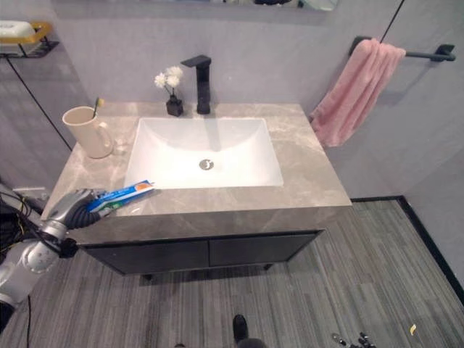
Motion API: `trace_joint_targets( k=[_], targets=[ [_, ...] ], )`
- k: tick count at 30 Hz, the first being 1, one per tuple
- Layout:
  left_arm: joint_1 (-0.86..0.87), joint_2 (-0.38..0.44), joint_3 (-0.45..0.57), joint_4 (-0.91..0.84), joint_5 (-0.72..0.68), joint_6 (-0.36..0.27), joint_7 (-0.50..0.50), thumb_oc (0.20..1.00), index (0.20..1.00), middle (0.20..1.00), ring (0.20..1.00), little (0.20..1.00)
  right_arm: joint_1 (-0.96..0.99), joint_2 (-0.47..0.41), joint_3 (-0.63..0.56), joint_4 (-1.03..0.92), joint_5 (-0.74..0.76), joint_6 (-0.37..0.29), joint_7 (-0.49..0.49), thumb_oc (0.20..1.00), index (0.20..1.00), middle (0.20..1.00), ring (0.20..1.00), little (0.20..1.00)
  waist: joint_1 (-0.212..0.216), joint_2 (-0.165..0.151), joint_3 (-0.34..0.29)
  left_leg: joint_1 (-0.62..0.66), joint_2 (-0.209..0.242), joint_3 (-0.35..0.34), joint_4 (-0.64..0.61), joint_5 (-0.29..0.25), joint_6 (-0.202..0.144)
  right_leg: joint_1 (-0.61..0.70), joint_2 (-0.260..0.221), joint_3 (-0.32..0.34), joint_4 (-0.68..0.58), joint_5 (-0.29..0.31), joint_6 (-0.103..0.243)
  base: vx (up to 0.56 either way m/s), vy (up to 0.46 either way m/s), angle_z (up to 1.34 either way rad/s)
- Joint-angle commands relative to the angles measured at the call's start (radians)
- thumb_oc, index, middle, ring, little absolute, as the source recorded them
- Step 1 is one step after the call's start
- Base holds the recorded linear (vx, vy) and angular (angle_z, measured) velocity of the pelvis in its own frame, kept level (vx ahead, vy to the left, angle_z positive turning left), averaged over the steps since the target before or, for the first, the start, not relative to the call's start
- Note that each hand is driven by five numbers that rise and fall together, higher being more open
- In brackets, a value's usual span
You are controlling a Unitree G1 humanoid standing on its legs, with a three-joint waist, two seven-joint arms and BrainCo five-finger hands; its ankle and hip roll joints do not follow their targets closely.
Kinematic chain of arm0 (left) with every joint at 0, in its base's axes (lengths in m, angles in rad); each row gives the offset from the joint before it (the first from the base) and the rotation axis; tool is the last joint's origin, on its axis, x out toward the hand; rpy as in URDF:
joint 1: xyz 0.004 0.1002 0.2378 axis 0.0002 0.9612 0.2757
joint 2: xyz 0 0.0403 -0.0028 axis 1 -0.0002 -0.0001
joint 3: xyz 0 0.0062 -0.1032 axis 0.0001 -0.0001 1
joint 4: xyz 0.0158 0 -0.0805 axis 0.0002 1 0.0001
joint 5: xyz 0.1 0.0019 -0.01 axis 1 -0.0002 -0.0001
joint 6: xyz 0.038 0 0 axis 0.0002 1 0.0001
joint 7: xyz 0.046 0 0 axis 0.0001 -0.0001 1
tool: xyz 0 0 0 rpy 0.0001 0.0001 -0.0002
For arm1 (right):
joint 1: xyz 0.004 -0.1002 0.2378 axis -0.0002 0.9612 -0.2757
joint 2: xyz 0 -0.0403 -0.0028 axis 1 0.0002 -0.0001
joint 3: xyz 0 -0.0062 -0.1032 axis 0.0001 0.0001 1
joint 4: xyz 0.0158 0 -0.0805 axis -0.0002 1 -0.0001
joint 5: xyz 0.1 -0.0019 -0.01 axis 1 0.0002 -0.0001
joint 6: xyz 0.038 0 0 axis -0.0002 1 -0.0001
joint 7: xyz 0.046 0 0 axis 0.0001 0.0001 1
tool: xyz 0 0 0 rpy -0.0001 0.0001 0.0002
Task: Put brush and paste in cup on sink, flatten towel.
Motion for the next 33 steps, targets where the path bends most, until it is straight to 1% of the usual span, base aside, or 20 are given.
trace_joint_targets(
  k=[1,3,7,10,11,13,14,15,16,17,18,19,20,21,22,24,28,29,32,33],
  targets=[
    [-0.024,-0.051,0.035,-0.033,-0.003,-0.028,0.048,0.200,0.200,0.200,0.200,0.200,-0.044,-0.069,-0.030,0.015,0.051,-0.044,-0.036,1.000,1.000,1.000,1.000,1.000,-0.038,0.027,-0.013,0.015,0.042,-0.018,0.019,-0.084,-0.001,0.080,0.011,-0.007,0.006,-0.116,0.020,0.00,0.000,0.00],
    [-0.024,-0.056,0.048,-0.046,-0.004,-0.027,0.061,0.200,0.200,0.200,0.200,0.200,-0.043,-0.074,-0.047,-0.008,0.069,-0.052,-0.046,1.000,1.000,1.000,1.000,1.000,-0.039,0.028,-0.016,0.018,0.042,-0.017,0.019,-0.085,-0.001,0.083,0.011,-0.007,0.006,-0.117,0.021,0.00,0.000,0.00],
    [-0.047,-0.053,0.081,-0.065,0.037,-0.020,0.130,0.200,0.200,0.200,0.200,0.200,-0.041,-0.092,-0.091,-0.105,0.105,-0.081,-0.073,1.000,1.000,1.000,1.000,1.000,-0.049,0.029,-0.025,0.026,0.043,-0.011,0.019,-0.088,0.000,0.086,0.011,-0.001,0.006,-0.117,0.020,0.00,0.000,0.00],
    [-0.071,-0.072,0.112,-0.080,0.032,-0.021,0.185,0.200,0.200,0.200,0.200,0.200,-0.034,-0.085,-0.106,-0.191,0.140,-0.099,-0.077,1.000,1.000,1.000,1.000,1.000,-0.054,0.028,-0.027,0.029,0.042,-0.008,0.019,-0.089,0.001,0.088,0.011,0.001,0.006,-0.117,0.018,-0.01,0.011,-0.06],
    [-0.081,-0.078,0.129,-0.104,0.027,-0.022,0.202,0.200,0.200,0.200,0.200,0.200,-0.030,-0.082,-0.107,-0.240,0.139,-0.106,-0.077,1.000,1.000,1.000,1.000,1.000,-0.056,0.027,-0.028,0.030,0.043,-0.007,0.019,-0.090,0.001,0.088,0.011,0.003,0.006,-0.117,0.017,0.00,0.010,-0.13],
    [-0.086,-0.086,0.143,-0.134,0.026,-0.025,0.215,0.200,0.200,0.200,0.200,0.200,-0.023,-0.075,-0.115,-0.267,0.149,-0.112,-0.079,1.000,1.000,1.000,1.000,1.000,-0.058,0.027,-0.029,0.032,0.042,-0.006,0.019,-0.091,0.001,0.089,0.011,0.004,0.006,-0.118,0.016,0.00,0.008,-0.09],
    [-0.099,-0.087,0.161,-0.167,0.030,-0.029,0.240,0.200,0.200,0.200,0.200,0.200,-0.023,-0.074,-0.123,-0.326,0.155,-0.125,-0.088,1.000,1.000,1.000,1.000,1.000,-0.061,0.026,-0.032,0.033,0.042,-0.004,0.019,-0.092,0.002,0.089,0.011,0.006,0.006,-0.117,0.016,0.00,0.004,-0.04],
    [-0.097,-0.087,0.162,-0.170,0.031,-0.028,0.239,0.200,0.200,0.200,0.200,0.200,-0.020,-0.072,-0.124,-0.333,0.152,-0.122,-0.091,1.000,1.000,1.000,1.000,1.000,-0.061,0.026,-0.031,0.034,0.042,-0.004,0.019,-0.092,0.002,0.089,0.012,0.007,0.006,-0.117,0.016,-0.01,0.006,-0.07],
    [-0.108,-0.090,0.181,-0.200,0.034,-0.030,0.263,0.200,0.200,0.200,0.200,0.200,-0.010,-0.071,-0.129,-0.401,0.131,-0.129,-0.102,1.000,1.000,1.000,1.000,1.000,-0.064,0.025,-0.033,0.035,0.043,-0.002,0.019,-0.093,0.002,0.090,0.012,0.009,0.006,-0.117,0.016,0.00,0.002,-0.06],
    [-0.107,-0.091,0.181,-0.202,0.034,-0.030,0.263,0.200,0.200,0.200,0.200,0.200,-0.008,-0.070,-0.130,-0.404,0.130,-0.127,-0.103,1.000,1.000,1.000,1.000,1.000,-0.064,0.025,-0.033,0.035,0.043,-0.001,0.019,-0.093,0.002,0.090,0.012,0.009,0.006,-0.117,0.016,0.00,0.006,-0.05],
    [-0.120,-0.093,0.197,-0.236,0.037,-0.033,0.279,0.200,0.200,0.200,0.200,0.200,-0.004,-0.081,-0.134,-0.461,0.082,-0.130,-0.121,1.000,1.000,1.000,1.000,1.000,-0.068,0.024,-0.036,0.040,0.043,0.003,0.019,-0.096,0.003,0.091,0.013,0.014,0.006,-0.117,0.017,0.00,0.000,0.00],
    [-0.131,-0.094,0.202,-0.252,0.037,-0.037,0.290,0.200,0.200,0.200,0.200,0.200,-0.007,-0.086,-0.130,-0.486,0.070,-0.132,-0.121,1.000,1.000,1.000,1.000,1.000,-0.070,0.024,-0.038,0.042,0.043,0.005,0.019,-0.096,0.003,0.092,0.013,0.015,0.006,-0.118,0.017,0.00,0.000,0.00],
    [-0.130,-0.094,0.204,-0.254,0.038,-0.037,0.290,0.200,0.200,0.200,0.200,0.200,-0.006,-0.085,-0.131,-0.490,0.068,-0.130,-0.123,1.000,1.000,1.000,1.000,1.000,-0.070,0.024,-0.037,0.042,0.043,0.006,0.019,-0.097,0.003,0.092,0.013,0.016,0.006,-0.118,0.017,0.01,0.008,-0.04],
    [-0.139,-0.095,0.216,-0.288,0.041,-0.038,0.300,0.200,0.200,0.200,0.200,0.200,-0.006,-0.087,-0.142,-0.551,0.053,-0.136,-0.133,1.000,1.000,1.000,1.000,1.000,-0.072,0.025,-0.039,0.046,0.043,0.010,0.019,-0.099,0.004,0.094,0.013,0.019,0.006,-0.118,0.017,0.00,0.006,-0.04],
    [-0.138,-0.096,0.216,-0.289,0.041,-0.037,0.299,0.200,0.200,0.200,0.200,0.200,-0.005,-0.086,-0.142,-0.553,0.053,-0.135,-0.134,1.000,1.000,1.000,1.000,1.000,-0.072,0.025,-0.038,0.047,0.043,0.010,0.019,-0.099,0.004,0.094,0.013,0.019,0.006,-0.118,0.017,0.01,0.004,-0.08],
    [-0.154,-0.096,0.234,-0.336,0.042,-0.043,0.316,0.200,0.200,0.200,0.200,0.200,-0.010,-0.088,-0.160,-0.635,0.040,-0.144,-0.146,1.000,1.000,1.000,1.000,1.000,-0.074,0.027,-0.042,0.055,0.043,0.015,0.019,-0.103,0.007,0.098,0.013,0.024,0.006,-0.120,0.017,0.01,0.001,-0.08],
    [-0.192,-0.105,0.234,-0.372,0.026,-0.046,0.334,0.200,0.200,0.200,0.200,0.200,-0.024,-0.093,-0.161,-0.762,0.029,-0.145,-0.145,1.000,1.000,1.000,1.000,1.000,-0.071,0.028,-0.042,0.065,0.042,0.020,0.019,-0.105,0.009,0.105,0.015,0.032,0.006,-0.123,0.016,0.00,0.002,-0.09],
    [-0.193,-0.106,0.234,-0.373,0.026,-0.045,0.334,0.200,0.200,0.200,0.200,0.200,-0.023,-0.092,-0.163,-0.766,0.028,-0.143,-0.146,1.000,1.000,1.000,1.000,1.000,-0.070,0.029,-0.040,0.066,0.042,0.021,0.019,-0.105,0.009,0.105,0.015,0.033,0.006,-0.123,0.016,0.00,-0.002,-0.06],
    [-0.228,-0.112,0.221,-0.389,0.009,-0.045,0.338,0.200,0.200,0.200,0.200,0.200,-0.060,-0.124,-0.149,-0.882,0.008,-0.140,-0.138,1.000,1.000,1.000,1.000,1.000,-0.064,0.028,-0.044,0.071,0.042,0.024,0.019,-0.106,0.009,0.109,0.015,0.033,0.006,-0.126,0.016,0.00,0.000,0.00],
    [-0.256,-0.117,0.202,-0.386,-0.004,-0.044,0.340,0.200,0.200,0.200,0.200,0.200,-0.101,-0.150,-0.124,-0.929,0.004,-0.131,-0.134,1.000,1.000,1.000,1.000,1.000,-0.058,0.028,-0.041,0.073,0.042,0.025,0.019,-0.105,0.010,0.110,0.015,0.033,0.006,-0.127,0.015,0.00,0.000,0.00]
  ],
)
